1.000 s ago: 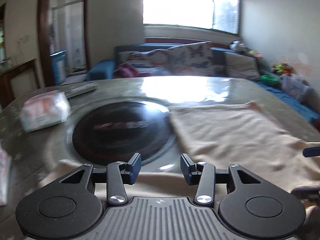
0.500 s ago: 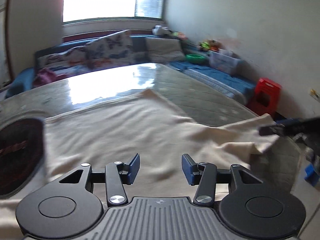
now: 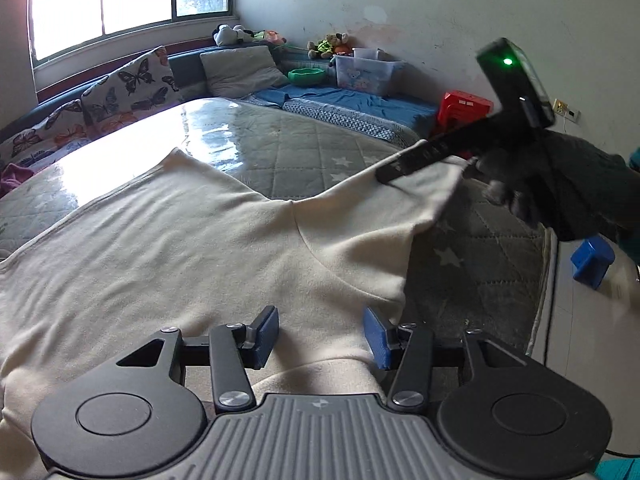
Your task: Fold clothes
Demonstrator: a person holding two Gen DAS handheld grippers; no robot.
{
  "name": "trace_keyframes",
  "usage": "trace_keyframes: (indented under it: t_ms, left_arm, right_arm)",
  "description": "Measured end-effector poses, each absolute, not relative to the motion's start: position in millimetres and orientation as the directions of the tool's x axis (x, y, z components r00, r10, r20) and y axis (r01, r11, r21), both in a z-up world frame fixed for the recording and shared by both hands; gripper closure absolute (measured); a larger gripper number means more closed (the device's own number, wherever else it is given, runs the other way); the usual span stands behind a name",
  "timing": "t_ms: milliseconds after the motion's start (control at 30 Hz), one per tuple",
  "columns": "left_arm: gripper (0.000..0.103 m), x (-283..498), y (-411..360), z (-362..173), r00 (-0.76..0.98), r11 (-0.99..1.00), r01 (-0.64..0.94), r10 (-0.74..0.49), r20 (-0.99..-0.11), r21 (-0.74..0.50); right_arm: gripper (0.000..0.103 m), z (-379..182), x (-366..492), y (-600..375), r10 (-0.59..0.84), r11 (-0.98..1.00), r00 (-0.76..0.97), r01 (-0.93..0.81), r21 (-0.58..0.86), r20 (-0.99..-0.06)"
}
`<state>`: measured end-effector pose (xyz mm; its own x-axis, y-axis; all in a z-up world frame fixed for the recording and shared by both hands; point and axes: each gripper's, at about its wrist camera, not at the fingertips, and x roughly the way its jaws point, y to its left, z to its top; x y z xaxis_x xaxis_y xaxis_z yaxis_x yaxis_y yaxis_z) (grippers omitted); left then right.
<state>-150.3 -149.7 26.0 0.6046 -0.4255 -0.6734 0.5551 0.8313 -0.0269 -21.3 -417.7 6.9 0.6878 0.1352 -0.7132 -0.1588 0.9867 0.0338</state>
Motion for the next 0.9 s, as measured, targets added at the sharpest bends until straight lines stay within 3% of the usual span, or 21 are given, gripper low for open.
trace_keyframes:
  t_ms: [233,567,900]
  left_arm:
    - [0.049,-152,-150,27,0.603,0.822,0.569,-0.428,-0.673,-0.013]
    - [0.049,-147,-152,32,0.613,0.834,0.552,-0.418,-0.670,-0.016]
    - [0.048,-142,-160,38,0.636,0.838,0.545,-0.413,-0.652,0.000]
  right_arm:
    - [0.000,7,0,-417,0.132,0.985,0.708,-0.171,0.014,-0.694]
    - [0.001,18,-43,-449,0.056,0.998,0.755,-0.039,0.041,-0.653]
    - [0.038,6,-55,-472,0.077,0.988,0.743,0.032,0.150,-0.665]
